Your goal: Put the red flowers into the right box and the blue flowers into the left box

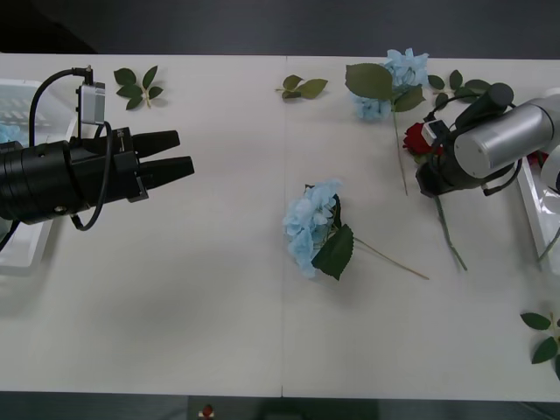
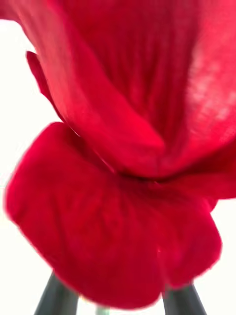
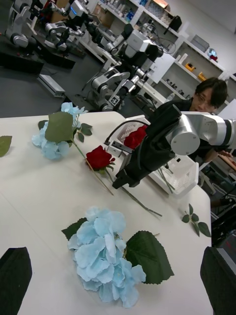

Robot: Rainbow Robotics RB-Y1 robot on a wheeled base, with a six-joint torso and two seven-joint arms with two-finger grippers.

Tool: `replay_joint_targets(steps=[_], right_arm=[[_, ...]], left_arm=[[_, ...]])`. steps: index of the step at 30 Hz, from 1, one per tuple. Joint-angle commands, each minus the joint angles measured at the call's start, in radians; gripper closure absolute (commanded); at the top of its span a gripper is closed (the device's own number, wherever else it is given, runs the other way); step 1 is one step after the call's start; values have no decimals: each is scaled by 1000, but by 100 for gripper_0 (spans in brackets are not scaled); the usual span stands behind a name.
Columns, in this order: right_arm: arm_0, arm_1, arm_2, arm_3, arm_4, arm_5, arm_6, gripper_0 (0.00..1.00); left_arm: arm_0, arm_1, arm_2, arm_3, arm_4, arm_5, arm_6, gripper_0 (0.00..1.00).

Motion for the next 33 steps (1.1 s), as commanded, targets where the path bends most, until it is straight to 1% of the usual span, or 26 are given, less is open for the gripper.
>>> replay_joint_targets(steps=[1, 2, 3, 5, 8, 9, 11, 20, 24, 30, 33], right_arm=[[-36, 16, 4, -4, 12, -3, -38, 71], [-36, 16, 4, -4, 12, -5, -36, 73], [-36, 16, 6, -2, 12, -5, -36, 78], [-36, 18, 6, -1, 12, -6, -36, 84], [-36, 19, 6, 4, 13, -11, -36, 91], [-36, 21, 6, 5, 13, -12, -36, 97], [-36, 22, 6, 7, 12, -12, -36, 100], [-39, 18, 6, 11, 9, -32, -29, 100], [-59, -1, 6, 8, -43, -37, -19, 100], [-129, -97, 6, -39, -172, 21, 4, 100], [-167, -171, 4, -76, -232, 70, 14, 100]], left_arm=[[18, 0, 9, -24, 0, -8, -2, 0], [18, 0, 9, -24, 0, -8, -2, 0], [18, 0, 9, -24, 0, -8, -2, 0], [19, 0, 9, -24, 0, -8, -2, 0], [19, 0, 11, -24, 0, -8, -2, 0], [19, 0, 9, -24, 2, -8, -2, 0], [19, 0, 11, -24, 0, -8, -2, 0], [21, 0, 9, -24, 0, -8, -2, 0], [21, 0, 9, -24, 0, -8, -2, 0], [22, 0, 9, -24, 2, -8, -2, 0], [22, 0, 11, -24, 0, -8, -2, 0]])
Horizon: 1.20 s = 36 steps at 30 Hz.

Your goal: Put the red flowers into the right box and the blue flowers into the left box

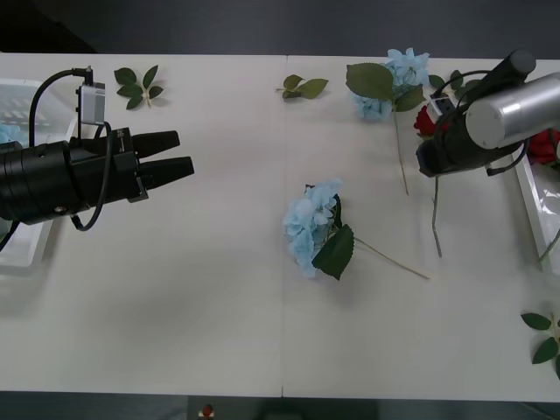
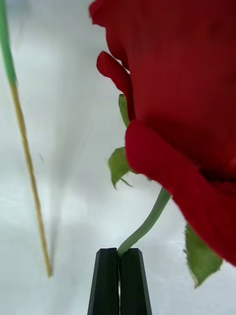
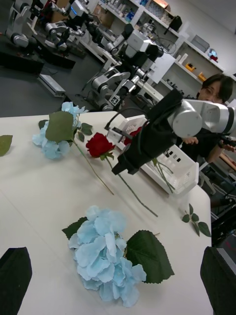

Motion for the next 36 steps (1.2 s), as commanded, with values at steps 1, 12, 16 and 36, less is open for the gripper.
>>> replay_joint_targets(steps=[1, 12, 16, 36], right_arm=[[-99, -136, 5, -67, -71, 52, 17, 100], [-179, -461, 5, -101, -156, 230, 186, 100], [-179, -518, 5, -17, -168, 259, 312, 100], [-47, -269, -7, 560, -1, -97, 594, 100]], left_arm=[[21, 0, 11, -24, 0, -8, -2, 0], [23, 0, 9, -24, 0, -8, -2, 0], [23, 0, 9, -24, 0, -8, -2, 0], [26, 0, 9, -21, 0, -7, -2, 0]])
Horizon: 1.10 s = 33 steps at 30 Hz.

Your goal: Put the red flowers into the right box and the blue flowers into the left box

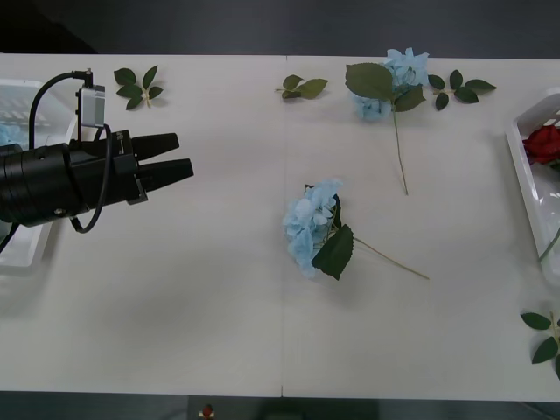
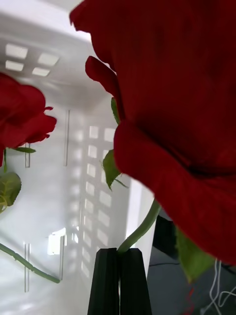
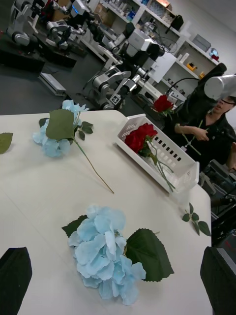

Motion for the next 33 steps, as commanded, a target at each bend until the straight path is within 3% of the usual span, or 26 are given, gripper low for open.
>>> replay_joint_targets(steps=[1, 7, 14, 19, 24, 33], right_arm=[[31, 19, -12, 10, 29, -45, 11, 100], [57, 28, -37, 4, 63, -56, 17, 97], [58, 27, -43, -5, 61, -38, 31, 44], [57, 27, -87, -18, 43, 8, 51, 23], [43, 7, -156, -105, -32, 134, 71, 18], [18, -47, -195, -476, -135, 304, -80, 18]], left_arm=[[18, 0, 9, -21, -1, -8, -2, 0], [20, 0, 9, -21, -1, -8, -2, 0], [21, 0, 9, -21, -2, -8, -2, 0], [21, -6, 9, -21, -2, -8, -3, 0], [21, -16, 11, -21, -2, -8, -5, 0], [21, -15, 9, -23, -2, -8, -5, 0]])
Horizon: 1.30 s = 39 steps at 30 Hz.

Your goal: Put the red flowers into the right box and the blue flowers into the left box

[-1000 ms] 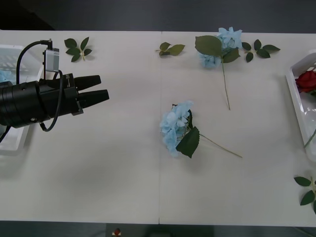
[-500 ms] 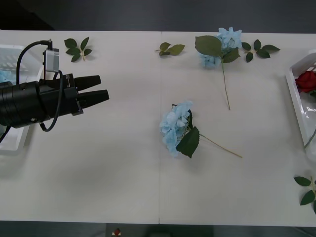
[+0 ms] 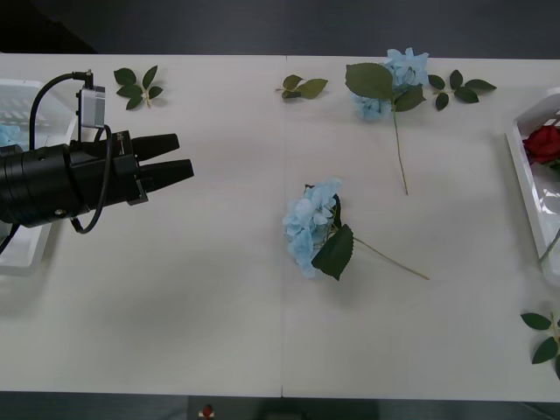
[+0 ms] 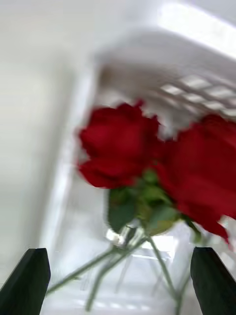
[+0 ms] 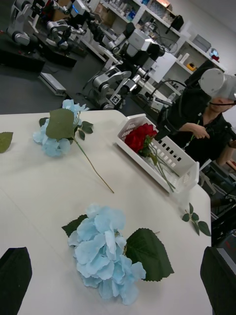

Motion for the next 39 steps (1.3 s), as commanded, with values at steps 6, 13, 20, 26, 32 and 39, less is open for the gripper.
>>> replay_joint_targets(steps=[6, 13, 20, 26, 32, 39], right_arm=[[-66, 7, -10, -251, -38, 16, -310, 18], [-74, 152, -38, -281, 51, -21, -463, 17], [-74, 360, -114, -144, 213, -63, -492, 17], [-74, 512, -245, -3, 356, -103, -471, 18], [-74, 602, -344, 88, 448, -135, -448, 17], [-74, 667, -456, 167, 533, -184, -412, 17]], left_arm=[[21, -14, 11, -21, -2, -8, -5, 0], [21, -12, 11, -21, -2, -8, -5, 0], [20, -9, 11, -21, -2, -8, -5, 0], [20, -7, 11, -21, -2, -8, -5, 0], [21, -7, 11, -21, -2, -11, -5, 0], [21, -7, 11, -21, -2, -12, -5, 0]])
